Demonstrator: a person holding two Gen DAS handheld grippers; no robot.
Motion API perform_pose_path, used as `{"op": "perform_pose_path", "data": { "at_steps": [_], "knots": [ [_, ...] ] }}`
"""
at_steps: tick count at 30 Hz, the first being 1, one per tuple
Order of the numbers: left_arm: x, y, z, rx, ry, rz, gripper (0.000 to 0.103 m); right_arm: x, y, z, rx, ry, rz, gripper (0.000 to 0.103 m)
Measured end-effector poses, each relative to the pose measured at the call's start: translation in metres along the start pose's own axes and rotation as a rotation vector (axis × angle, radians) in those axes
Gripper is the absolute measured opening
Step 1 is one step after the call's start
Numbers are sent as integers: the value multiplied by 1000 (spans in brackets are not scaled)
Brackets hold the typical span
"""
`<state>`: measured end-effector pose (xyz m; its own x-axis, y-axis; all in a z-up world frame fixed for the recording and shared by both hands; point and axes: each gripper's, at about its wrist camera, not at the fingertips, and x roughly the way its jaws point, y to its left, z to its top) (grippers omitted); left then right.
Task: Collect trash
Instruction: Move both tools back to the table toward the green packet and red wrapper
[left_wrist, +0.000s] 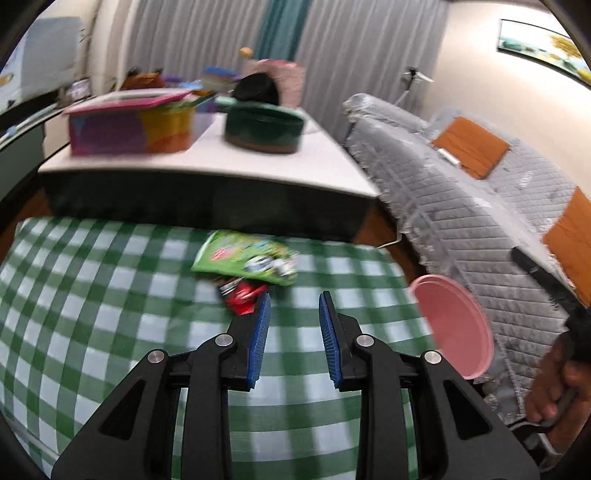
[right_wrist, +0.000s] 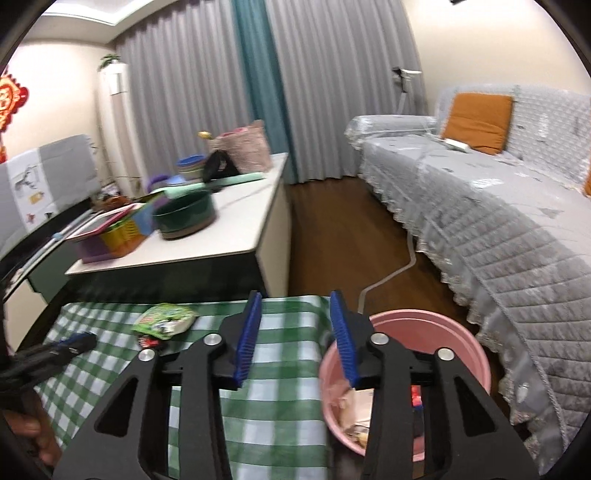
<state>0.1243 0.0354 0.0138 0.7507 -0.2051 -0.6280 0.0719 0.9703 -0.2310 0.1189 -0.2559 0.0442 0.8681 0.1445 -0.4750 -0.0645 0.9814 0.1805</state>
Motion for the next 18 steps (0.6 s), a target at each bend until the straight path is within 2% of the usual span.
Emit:
{"op": "perform_pose_path", "data": {
  "at_steps": [2,9,18],
  "knots": [
    [13,6,-8,14,13,33,27,5,7,-2,-4,5,37,36],
    [57,15,-20,27,64,43,27,25,23,-11,-11,36,128,36],
    [89,17,-28,17,136,61,27,59,41,-16,-18,110,238,38]
  ]
}}
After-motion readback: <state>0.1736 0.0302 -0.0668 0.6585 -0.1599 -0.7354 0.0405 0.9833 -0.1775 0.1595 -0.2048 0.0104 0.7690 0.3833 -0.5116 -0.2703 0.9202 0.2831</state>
